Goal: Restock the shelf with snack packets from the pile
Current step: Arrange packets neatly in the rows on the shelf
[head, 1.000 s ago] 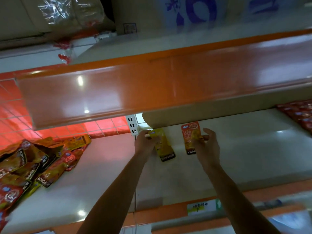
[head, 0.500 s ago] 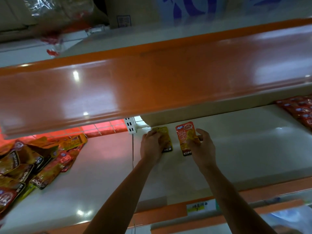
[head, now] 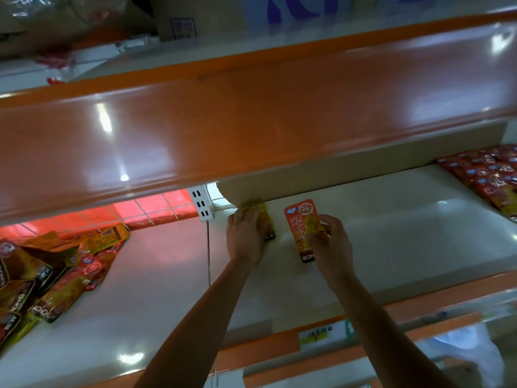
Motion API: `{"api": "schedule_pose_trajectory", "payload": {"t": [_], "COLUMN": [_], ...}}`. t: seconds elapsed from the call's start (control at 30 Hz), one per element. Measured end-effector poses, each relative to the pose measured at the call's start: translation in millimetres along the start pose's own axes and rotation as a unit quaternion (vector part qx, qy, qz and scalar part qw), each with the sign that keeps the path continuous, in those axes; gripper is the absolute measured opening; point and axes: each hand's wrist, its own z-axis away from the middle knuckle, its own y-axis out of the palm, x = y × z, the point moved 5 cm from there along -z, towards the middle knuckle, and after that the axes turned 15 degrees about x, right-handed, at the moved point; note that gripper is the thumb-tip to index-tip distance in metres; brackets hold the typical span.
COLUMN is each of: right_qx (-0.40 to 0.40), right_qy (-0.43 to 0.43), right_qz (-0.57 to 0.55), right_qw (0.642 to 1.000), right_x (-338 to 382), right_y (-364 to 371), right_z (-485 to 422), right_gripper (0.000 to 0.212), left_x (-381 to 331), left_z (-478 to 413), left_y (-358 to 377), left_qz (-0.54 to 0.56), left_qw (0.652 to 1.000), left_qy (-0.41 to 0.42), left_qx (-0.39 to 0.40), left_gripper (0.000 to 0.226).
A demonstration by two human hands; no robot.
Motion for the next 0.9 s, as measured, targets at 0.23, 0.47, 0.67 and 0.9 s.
{"api": "schedule_pose_trajectory", "payload": {"t": [0.23,0.47,0.67,0.9], "right_qx": [-0.034,-0.053,-0.066,-0.043], "right_qy": [-0.004,-0.004,-0.003,-0.016], "right_qz": [-0.056,-0.077,-0.021,0.116], "right_qw": [0.998,0.996,0.998,0.992], "right_x": [-1.8,-13.0,-30.8,-46.4], "right_y": [-19.4,-64.6,-145.1,-244.1], "right_z": [1.8,-12.4,-39.6,-67.9], "right_gripper": [0.037,0.034,0.035,0.027], "left_x": [-62.7,-130.9,-201.5,-283.9], "left_z": [29.4,31.0,1.0,-27.3], "left_y": [21.3,52.0,90.7,149.7], "left_qz": [0.124,0.331,0.356,0.400], "left_qw": [0.986,0.932,0.925,0.908], "left_qy": [0.108,0.073,0.051,0.008], "left_qx": [0.020,0.128,0.127,0.123], "left_gripper": [0.034,0.052,0.044,0.038]}}
